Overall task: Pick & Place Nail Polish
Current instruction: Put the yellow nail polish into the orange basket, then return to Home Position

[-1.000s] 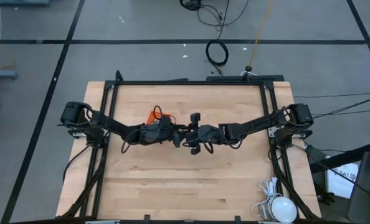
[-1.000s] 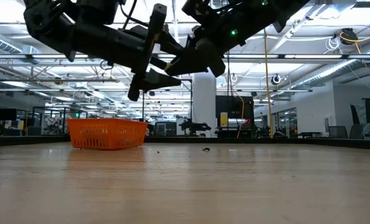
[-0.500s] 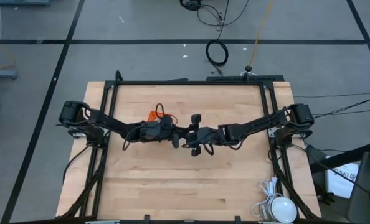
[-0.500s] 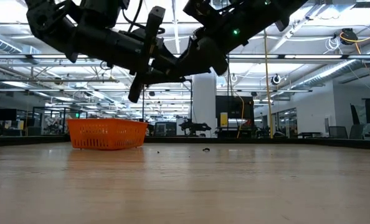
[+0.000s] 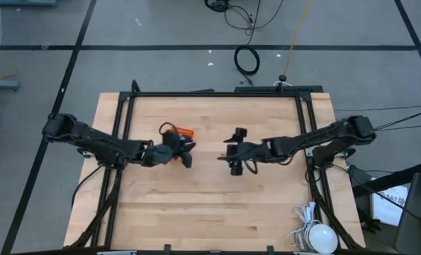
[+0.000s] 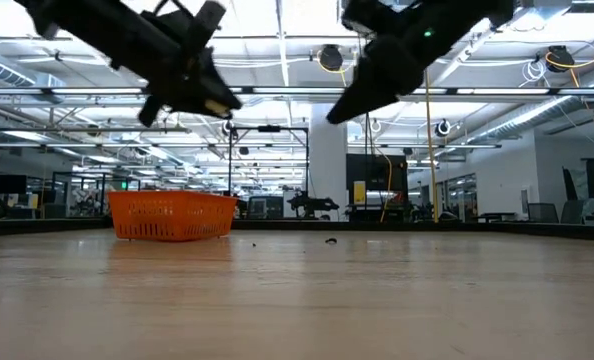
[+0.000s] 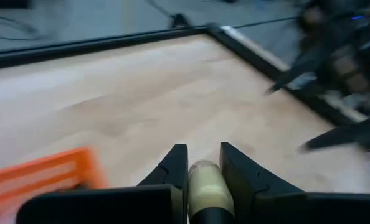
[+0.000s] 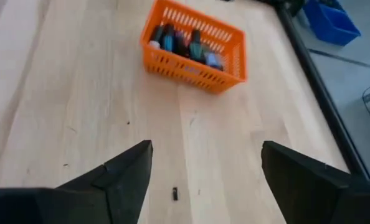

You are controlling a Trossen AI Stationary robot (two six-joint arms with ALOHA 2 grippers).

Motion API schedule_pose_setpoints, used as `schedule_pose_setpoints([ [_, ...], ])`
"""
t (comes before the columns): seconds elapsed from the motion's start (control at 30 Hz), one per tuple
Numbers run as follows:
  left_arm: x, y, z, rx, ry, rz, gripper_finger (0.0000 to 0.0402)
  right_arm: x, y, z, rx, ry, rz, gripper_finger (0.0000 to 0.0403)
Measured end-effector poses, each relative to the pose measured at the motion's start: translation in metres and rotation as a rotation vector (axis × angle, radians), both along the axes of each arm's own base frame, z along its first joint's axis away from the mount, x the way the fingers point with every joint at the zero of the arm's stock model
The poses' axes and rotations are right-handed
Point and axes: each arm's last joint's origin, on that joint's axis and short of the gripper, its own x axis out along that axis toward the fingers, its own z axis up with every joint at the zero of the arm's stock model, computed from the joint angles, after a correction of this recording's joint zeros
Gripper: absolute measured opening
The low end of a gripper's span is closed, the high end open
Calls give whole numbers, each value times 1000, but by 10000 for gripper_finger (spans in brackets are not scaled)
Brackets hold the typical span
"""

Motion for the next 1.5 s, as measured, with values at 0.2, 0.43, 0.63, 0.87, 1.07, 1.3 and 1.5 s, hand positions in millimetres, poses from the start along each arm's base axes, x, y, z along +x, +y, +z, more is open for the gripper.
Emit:
schedule_pose_setpoints([
  [0.2,-19,-10,-8,24,91,156,51,-41,-6,1,23,-138,-42,270],
  [0.43,-25,-4,-27,69,216,259,51,-78,-11,-7,68,-421,-29,263],
  [0.63,-21,1,-35,113,234,319,51,-94,-13,-14,76,-523,-26,263],
  [0.87,-14,9,-49,91,298,319,89,-95,-13,-14,61,-521,-19,263],
  [1.07,-11,12,-51,78,333,264,156,-95,-13,-14,57,-520,-17,263],
  [1.3,-13,10,-47,124,435,100,188,-95,-15,-15,9,-499,-12,263],
  [1.5,-42,1,-11,254,392,121,194,-103,-20,-28,19,-372,-194,263],
])
